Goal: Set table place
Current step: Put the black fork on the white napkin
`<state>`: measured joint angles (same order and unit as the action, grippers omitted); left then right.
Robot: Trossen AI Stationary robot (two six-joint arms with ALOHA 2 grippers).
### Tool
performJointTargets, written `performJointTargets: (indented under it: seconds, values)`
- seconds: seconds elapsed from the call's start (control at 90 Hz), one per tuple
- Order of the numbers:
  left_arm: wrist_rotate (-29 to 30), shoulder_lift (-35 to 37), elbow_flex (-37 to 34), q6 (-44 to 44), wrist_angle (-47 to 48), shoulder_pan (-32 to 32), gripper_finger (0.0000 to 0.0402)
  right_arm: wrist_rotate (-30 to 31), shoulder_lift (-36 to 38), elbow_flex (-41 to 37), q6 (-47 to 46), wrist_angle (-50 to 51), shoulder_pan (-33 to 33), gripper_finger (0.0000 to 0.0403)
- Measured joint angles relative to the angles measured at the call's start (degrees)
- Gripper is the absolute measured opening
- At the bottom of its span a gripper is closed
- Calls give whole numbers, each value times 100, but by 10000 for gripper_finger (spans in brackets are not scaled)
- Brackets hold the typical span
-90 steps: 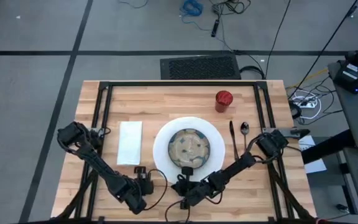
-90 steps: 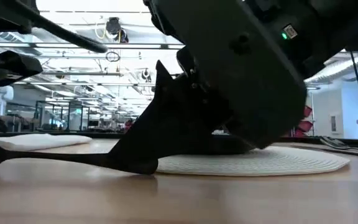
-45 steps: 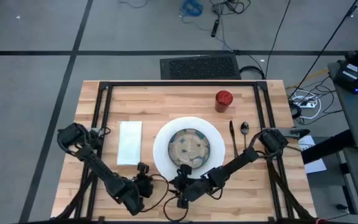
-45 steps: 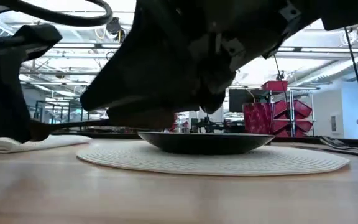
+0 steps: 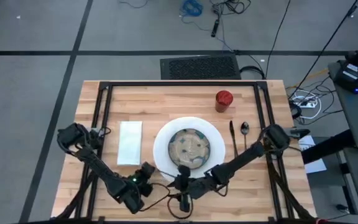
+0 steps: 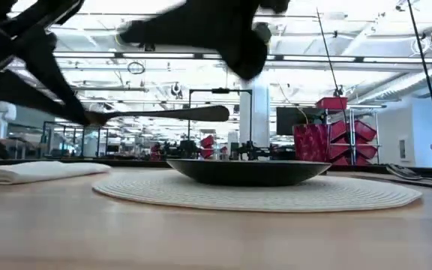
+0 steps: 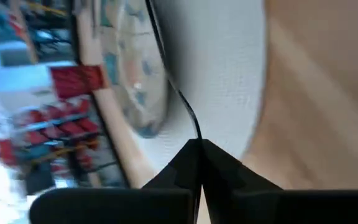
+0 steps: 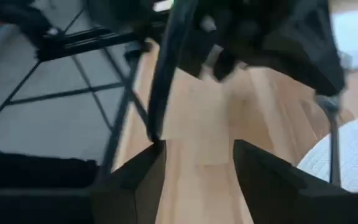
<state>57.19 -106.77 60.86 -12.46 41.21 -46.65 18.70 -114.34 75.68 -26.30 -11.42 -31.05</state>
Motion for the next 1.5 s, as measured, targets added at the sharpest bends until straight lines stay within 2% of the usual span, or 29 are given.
performJointTargets:
  seconds: [0.144, 0.3, 0.5, 0.733, 0.911, 1.222, 1.5]
  values:
    - [855, -197, 0, -1117, -68, -125, 1, 111, 644, 15, -152, 994, 93, 173]
    - [2226, -432, 0, -2266, -195, -225, 0, 165, 860, 0, -643, 1809, 335, 173]
    - [3241, -493, 0, -2843, -215, -237, 0, -582, 771, -5, -1287, 1880, 727, 173]
    - [3291, -493, 22, -3394, -435, -304, 0, -1402, 753, -7, -1798, 1226, 1193, 173]
    - [3291, -493, 28, -3737, -853, -302, 0, -1989, 751, -2, -1855, 907, 1475, 173]
    - [3288, -493, 32, -3809, -1579, -171, 0, -2281, 379, 0, -1984, 896, 1721, 153]
    - [3287, -495, 135, -3937, -1681, -169, 0, -2875, 234, 0, -2111, 74, 1873, 147]
